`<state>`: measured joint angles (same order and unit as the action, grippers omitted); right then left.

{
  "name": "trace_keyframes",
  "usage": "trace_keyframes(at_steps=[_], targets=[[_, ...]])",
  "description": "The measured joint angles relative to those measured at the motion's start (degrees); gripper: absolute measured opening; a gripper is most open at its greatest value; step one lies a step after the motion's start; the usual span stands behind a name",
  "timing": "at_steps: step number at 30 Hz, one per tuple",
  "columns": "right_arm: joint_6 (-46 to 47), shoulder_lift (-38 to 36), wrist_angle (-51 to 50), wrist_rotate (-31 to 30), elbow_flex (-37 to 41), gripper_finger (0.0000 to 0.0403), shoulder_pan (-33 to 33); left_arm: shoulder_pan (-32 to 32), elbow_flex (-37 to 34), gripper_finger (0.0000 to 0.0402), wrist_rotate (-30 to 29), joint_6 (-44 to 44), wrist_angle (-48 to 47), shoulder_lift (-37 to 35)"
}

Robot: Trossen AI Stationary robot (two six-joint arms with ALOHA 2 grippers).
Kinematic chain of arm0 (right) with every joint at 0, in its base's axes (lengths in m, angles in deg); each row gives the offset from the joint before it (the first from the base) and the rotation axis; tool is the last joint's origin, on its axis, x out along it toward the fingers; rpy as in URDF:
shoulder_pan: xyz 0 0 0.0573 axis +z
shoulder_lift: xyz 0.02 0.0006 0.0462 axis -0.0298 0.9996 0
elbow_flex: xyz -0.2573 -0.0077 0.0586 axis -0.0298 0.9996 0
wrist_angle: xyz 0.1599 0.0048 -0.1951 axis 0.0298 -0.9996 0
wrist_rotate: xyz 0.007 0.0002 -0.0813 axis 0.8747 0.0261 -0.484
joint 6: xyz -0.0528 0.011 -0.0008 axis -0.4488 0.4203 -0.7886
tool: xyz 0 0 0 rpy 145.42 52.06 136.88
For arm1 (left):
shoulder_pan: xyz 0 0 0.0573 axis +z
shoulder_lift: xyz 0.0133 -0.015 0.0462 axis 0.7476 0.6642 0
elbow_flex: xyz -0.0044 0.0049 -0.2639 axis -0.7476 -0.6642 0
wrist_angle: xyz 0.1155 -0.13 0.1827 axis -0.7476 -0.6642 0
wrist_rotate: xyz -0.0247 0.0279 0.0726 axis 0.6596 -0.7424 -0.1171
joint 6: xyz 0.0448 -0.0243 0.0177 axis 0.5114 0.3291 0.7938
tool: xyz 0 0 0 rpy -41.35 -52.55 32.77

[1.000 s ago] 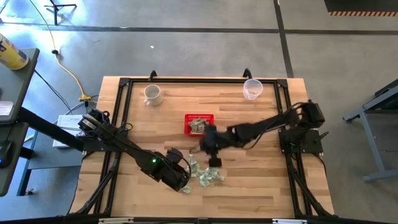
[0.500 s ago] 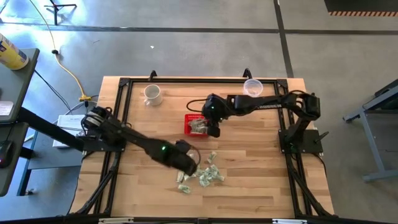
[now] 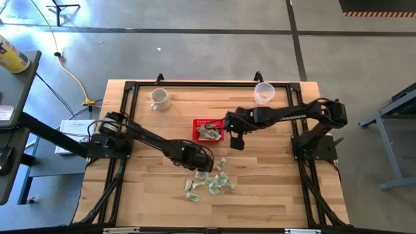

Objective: Pick and place items into bin
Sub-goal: Put the stevia packet into the red bin

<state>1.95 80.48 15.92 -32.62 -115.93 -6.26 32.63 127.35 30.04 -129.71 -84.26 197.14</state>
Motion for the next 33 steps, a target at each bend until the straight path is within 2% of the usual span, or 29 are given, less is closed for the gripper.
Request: trace_keyframes(at_steps=[8,12,16,17,19,23,27,30,33], targets=[[7.96,-5.14,4.71,1.18,10.84,0.0330,2.33,1.11,0.31,0.0167,-1.00,-2.40,2.15,2.98],[12.49,-7.74,7.22,1.19,15.47,0.0330,4.09,2.05,0.28,0.0112,-3.32,-1.82,1.78,3.05],[16.27,-10.46,10.25,1.12,18.84,0.0331,5.85,3.64,1.61,0.0030,-5.27,2.94,0.24,3.33],[16.96,-10.96,10.98,0.95,19.40,0.0330,6.19,3.97,2.11,0.0023,-5.49,4.18,0.13,3.33],[18.15,-12.06,11.92,0.31,20.22,0.0330,6.78,4.64,3.41,0.0024,-5.49,5.76,-0.45,3.33],[19.14,-13.28,12.14,-1.52,20.26,0.0330,6.97,5.11,9.35,0.0044,-5.60,10.70,-9.09,2.56],[19.08,-13.79,13.36,-2.14,20.26,0.0331,6.68,4.85,15.43,0.0022,-6.12,16.67,-19.69,2.61],[18.95,-13.72,13.54,-2.17,20.26,0.0331,6.16,4.87,17.59,0.0024,-6.34,18.50,-21.66,2.48],[18.26,-13.72,14.25,-2.16,20.26,0.0330,5.64,4.90,17.49,0.0052,-6.36,20.01,-22.12,2.65]])
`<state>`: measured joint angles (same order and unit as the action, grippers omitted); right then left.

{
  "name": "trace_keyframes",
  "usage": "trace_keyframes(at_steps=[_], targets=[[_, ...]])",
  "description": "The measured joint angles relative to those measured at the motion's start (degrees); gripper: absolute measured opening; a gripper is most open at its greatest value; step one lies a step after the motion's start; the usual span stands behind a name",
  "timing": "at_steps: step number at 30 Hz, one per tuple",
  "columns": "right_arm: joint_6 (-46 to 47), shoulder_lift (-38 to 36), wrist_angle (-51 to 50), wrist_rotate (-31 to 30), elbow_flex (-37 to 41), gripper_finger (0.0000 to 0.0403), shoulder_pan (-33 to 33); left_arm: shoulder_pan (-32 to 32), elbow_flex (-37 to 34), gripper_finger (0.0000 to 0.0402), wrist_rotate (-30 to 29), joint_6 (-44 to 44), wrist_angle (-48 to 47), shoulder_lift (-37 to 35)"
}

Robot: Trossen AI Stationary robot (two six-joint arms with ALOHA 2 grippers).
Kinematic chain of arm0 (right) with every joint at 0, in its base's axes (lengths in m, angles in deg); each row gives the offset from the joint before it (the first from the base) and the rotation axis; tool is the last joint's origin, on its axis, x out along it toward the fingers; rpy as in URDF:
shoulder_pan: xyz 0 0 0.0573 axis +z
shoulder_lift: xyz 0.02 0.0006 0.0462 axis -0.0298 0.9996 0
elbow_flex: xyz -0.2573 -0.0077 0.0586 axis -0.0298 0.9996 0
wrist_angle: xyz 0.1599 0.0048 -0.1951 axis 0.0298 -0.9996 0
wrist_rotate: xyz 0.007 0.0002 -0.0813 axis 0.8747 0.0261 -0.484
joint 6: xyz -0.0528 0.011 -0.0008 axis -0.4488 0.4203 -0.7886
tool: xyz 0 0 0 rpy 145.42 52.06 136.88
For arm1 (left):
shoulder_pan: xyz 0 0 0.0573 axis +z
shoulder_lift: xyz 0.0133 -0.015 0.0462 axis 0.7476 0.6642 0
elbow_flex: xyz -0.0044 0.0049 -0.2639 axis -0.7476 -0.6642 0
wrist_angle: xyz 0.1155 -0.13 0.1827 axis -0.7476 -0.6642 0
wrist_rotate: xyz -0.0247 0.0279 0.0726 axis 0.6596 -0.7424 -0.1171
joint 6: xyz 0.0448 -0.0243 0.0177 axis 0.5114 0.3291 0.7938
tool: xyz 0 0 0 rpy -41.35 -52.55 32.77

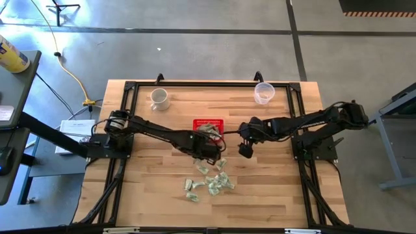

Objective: Pick and place items into bin
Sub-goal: Put the stevia packet into the red bin

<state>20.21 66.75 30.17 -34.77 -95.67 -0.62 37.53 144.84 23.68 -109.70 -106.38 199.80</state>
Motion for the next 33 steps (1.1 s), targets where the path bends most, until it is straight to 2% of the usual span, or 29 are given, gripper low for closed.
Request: trace_keyframes(at_steps=[6,10,13,16,19,22,28,33], targets=[[-0.80,0.02,0.70,0.10,0.00,0.0328,-0.76,-0.13,-1.43,0.0157,3.75,-0.10,0.10,0.52],[-1.43,0.02,0.72,0.22,-0.02,0.0328,-0.84,-0.13,-2.12,0.0227,3.96,-0.31,-0.59,0.44],[-1.66,0.02,0.68,0.56,-0.02,0.0328,-0.84,-0.02,-2.05,0.0263,3.85,-0.31,0.23,0.44],[-1.68,0.04,0.66,0.58,-0.02,0.0328,-0.84,0.62,-2.05,0.0280,1.41,0.28,2.27,0.74],[-1.68,0.04,0.66,0.53,-0.04,0.0328,-0.84,2.30,-2.08,0.0277,2.36,0.98,5.57,1.65],[-1.66,0.07,0.59,0.57,-0.11,0.0328,-0.84,4.01,-1.92,0.0257,4.81,0.10,8.44,3.26],[-0.73,0.11,-0.53,0.80,-0.11,0.0328,-0.84,4.84,-2.17,0.0193,7.02,0.00,3.99,5.27],[-0.24,0.11,-0.91,0.56,-0.11,0.0328,-0.84,4.79,-2.24,0.0133,7.78,1.33,3.90,6.25]])
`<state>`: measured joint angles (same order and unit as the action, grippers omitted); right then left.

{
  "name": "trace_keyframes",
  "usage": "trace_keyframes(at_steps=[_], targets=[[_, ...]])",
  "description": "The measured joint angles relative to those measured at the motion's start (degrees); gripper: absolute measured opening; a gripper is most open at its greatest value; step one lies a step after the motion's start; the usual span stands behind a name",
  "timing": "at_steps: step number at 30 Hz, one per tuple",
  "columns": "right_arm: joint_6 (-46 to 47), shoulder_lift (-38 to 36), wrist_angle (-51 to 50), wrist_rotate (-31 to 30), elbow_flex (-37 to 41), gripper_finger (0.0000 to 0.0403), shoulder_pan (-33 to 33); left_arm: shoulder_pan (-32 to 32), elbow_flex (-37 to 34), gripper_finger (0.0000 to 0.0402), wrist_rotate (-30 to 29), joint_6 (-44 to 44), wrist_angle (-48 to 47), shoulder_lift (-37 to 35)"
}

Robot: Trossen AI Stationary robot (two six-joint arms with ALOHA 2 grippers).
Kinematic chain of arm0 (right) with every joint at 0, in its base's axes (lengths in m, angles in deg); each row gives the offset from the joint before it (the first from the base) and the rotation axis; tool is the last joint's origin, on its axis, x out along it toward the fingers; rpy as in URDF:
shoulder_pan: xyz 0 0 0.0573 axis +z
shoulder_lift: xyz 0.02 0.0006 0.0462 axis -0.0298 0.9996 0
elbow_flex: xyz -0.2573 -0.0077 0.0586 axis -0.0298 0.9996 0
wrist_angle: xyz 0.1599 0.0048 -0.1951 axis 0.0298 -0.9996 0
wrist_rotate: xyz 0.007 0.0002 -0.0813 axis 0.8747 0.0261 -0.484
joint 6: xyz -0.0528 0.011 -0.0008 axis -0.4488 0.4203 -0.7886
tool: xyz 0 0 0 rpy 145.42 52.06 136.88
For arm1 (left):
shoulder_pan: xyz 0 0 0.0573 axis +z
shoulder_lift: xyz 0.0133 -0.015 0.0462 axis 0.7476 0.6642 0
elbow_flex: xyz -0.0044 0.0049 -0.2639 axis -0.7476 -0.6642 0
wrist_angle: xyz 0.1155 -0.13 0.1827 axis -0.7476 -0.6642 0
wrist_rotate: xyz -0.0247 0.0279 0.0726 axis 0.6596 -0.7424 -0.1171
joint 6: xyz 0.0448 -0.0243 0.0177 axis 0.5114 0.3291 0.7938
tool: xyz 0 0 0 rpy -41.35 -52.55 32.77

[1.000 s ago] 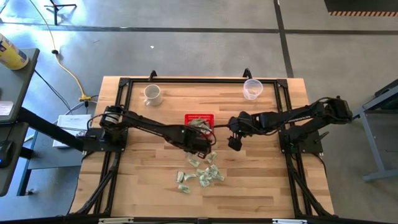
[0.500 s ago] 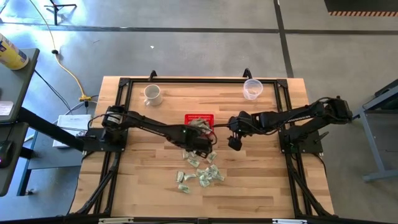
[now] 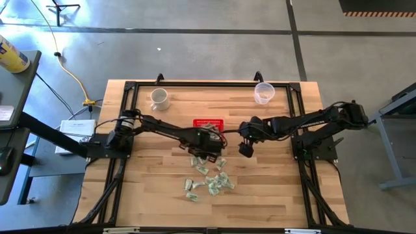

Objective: Pick and place items into bin
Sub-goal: Put the stevia packet into the red bin

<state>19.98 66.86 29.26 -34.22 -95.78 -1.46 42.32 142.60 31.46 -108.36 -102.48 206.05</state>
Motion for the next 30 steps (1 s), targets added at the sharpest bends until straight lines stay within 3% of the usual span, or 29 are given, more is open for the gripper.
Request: trace_keyframes(at_steps=[6,11,23,30], targets=[[0.06,0.00,-0.15,-0.07,0.02,0.0327,0.00,0.11,0.25,0.0073,-3.10,1.57,1.40,-0.11],[0.07,0.00,-0.11,-0.07,0.02,0.0328,0.00,0.08,0.23,0.0060,-3.19,1.99,1.37,-0.11],[0.07,0.00,-0.11,-0.12,0.04,0.0328,0.00,0.09,0.21,0.0182,-2.96,1.60,1.35,-0.11],[0.09,-0.01,-0.05,-0.13,0.11,0.0328,0.00,0.11,-1.46,0.0176,-2.40,1.66,1.40,0.52]])
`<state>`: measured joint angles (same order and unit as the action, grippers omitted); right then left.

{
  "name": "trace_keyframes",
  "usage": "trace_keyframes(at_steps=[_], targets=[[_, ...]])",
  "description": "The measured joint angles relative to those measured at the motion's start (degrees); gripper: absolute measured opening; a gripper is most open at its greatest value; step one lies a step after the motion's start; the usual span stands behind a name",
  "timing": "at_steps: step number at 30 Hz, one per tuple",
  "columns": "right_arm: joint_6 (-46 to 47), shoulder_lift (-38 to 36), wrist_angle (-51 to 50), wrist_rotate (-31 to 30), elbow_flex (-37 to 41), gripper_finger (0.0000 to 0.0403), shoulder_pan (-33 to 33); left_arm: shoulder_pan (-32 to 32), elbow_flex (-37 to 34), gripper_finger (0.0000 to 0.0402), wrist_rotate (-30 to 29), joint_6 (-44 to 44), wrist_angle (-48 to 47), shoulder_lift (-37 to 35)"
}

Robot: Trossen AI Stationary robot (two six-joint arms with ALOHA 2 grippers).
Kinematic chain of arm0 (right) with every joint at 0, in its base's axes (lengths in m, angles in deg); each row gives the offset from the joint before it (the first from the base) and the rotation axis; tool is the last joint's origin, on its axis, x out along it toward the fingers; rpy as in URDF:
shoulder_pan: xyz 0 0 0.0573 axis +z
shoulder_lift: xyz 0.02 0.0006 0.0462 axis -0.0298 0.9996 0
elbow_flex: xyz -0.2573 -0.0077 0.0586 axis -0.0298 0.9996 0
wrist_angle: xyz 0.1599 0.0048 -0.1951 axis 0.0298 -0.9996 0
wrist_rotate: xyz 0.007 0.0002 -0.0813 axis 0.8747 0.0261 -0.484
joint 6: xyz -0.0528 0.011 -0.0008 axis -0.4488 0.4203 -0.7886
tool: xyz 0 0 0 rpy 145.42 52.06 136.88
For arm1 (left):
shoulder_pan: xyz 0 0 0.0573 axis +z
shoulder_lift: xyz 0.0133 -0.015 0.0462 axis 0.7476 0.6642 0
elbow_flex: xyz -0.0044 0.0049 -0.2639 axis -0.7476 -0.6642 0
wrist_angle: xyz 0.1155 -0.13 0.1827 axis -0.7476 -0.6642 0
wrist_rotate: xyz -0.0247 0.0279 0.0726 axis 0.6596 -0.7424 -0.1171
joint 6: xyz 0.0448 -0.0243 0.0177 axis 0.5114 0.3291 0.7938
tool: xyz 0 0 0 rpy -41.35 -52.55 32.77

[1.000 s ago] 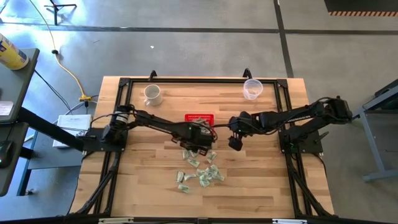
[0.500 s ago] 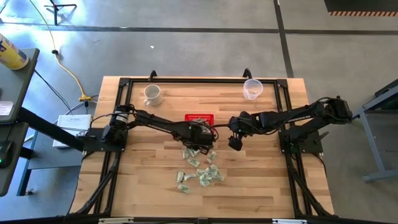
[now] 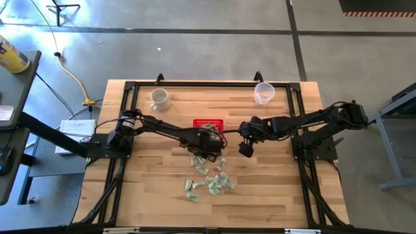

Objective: Pick and place items into bin
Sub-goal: Put the stevia packet into the red bin

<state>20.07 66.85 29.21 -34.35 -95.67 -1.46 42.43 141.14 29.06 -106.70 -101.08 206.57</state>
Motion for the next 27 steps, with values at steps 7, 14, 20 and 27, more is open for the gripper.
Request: trace_keyframes(at_steps=[7,14,20,27], targets=[[0.22,-0.01,-0.02,-0.25,0.00,0.0328,0.00,0.00,-2.09,0.0134,1.63,-0.06,3.05,-0.20],[0.22,-0.01,-0.02,-0.91,0.00,0.0328,0.00,-0.02,-2.12,0.0054,1.34,1.12,3.66,-0.17],[0.22,-0.01,-0.03,-1.27,0.00,0.0328,0.00,-0.04,0.64,0.0024,1.06,2.41,1.07,-0.10],[-0.89,-0.03,0.08,-1.95,0.00,0.0328,0.00,0.30,13.37,0.0038,-6.91,8.11,-9.63,-3.17]])
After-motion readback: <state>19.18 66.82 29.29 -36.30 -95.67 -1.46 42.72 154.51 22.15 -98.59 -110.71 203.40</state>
